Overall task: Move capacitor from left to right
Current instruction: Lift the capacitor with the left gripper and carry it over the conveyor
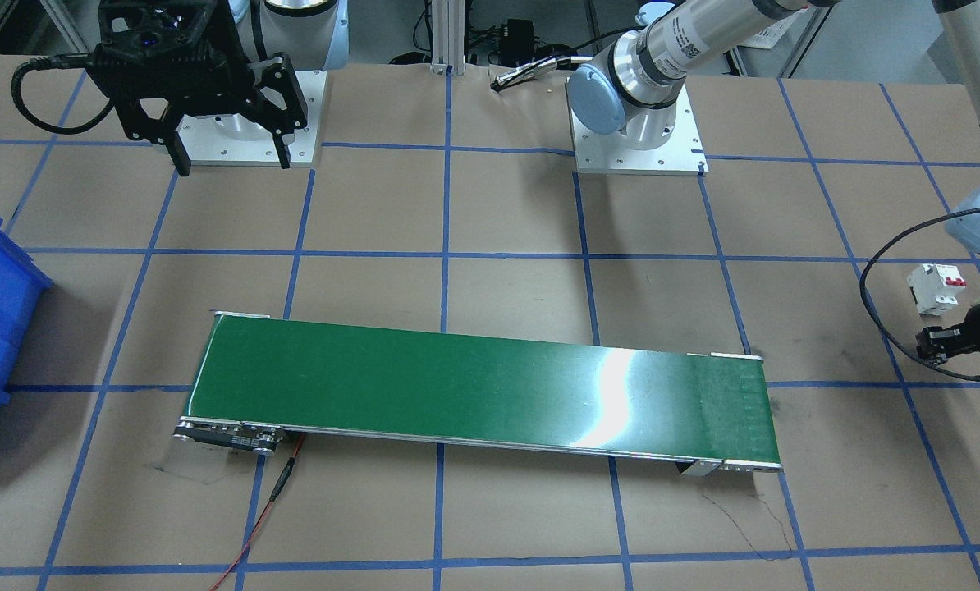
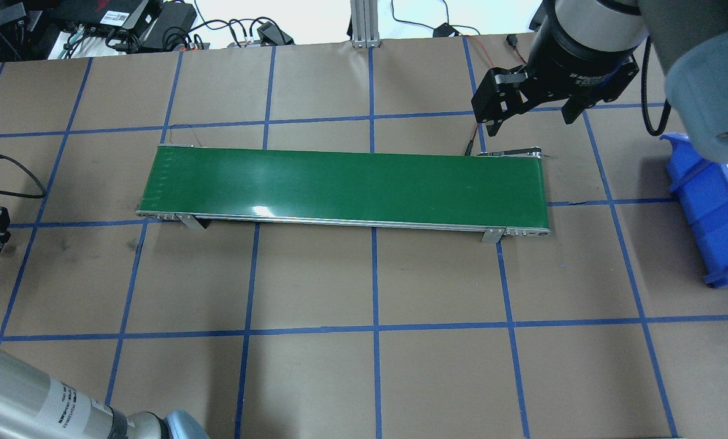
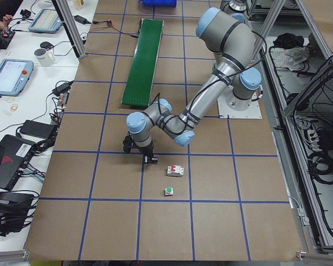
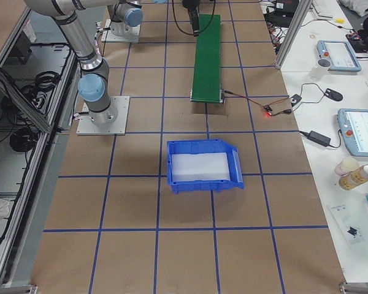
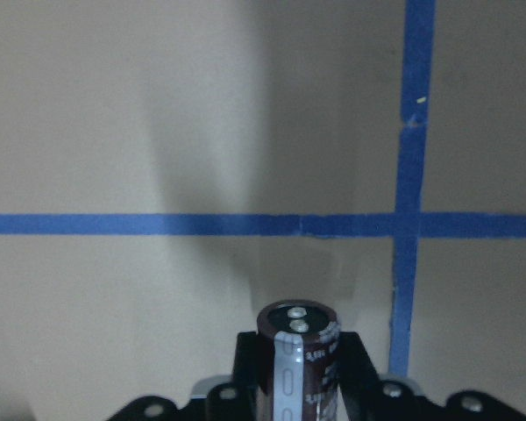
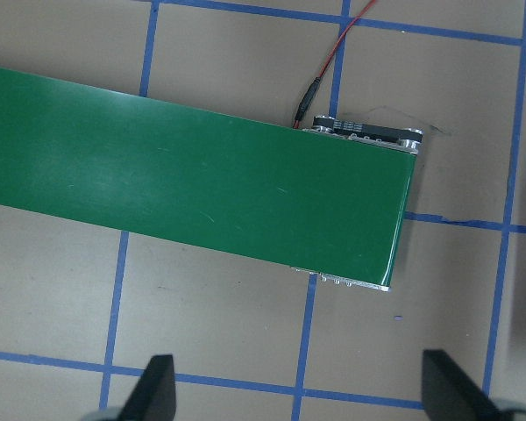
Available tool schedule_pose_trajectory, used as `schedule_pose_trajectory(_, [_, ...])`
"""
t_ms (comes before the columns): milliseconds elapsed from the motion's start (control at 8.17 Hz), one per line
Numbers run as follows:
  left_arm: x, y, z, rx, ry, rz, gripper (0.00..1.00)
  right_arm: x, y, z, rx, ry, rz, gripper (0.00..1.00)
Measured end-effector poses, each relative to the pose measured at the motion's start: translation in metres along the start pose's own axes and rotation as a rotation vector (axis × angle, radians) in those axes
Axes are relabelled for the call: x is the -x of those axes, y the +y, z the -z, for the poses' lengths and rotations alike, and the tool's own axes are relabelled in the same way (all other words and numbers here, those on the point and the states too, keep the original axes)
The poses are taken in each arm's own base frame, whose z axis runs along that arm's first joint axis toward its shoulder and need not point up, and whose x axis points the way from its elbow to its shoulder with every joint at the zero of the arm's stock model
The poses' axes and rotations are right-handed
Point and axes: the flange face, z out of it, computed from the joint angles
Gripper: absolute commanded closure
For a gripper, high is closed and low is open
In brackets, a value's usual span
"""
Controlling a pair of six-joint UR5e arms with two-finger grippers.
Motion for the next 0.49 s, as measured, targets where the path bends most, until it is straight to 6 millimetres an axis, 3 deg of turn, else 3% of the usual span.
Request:
schedule_pose_trajectory(245, [-0.026,-0.009,0.051,-0.032,-0.061,0.025,1.00,0.000,0.000,0.000,0.003,-0.001,0.000,0.00])
schedule_pose_trajectory(490, [-0.082,-0.012,0.111,-0.028,-0.062,0.043,1.00,0.000,0.000,-0.001,0.004,-0.001,0.000,0.00])
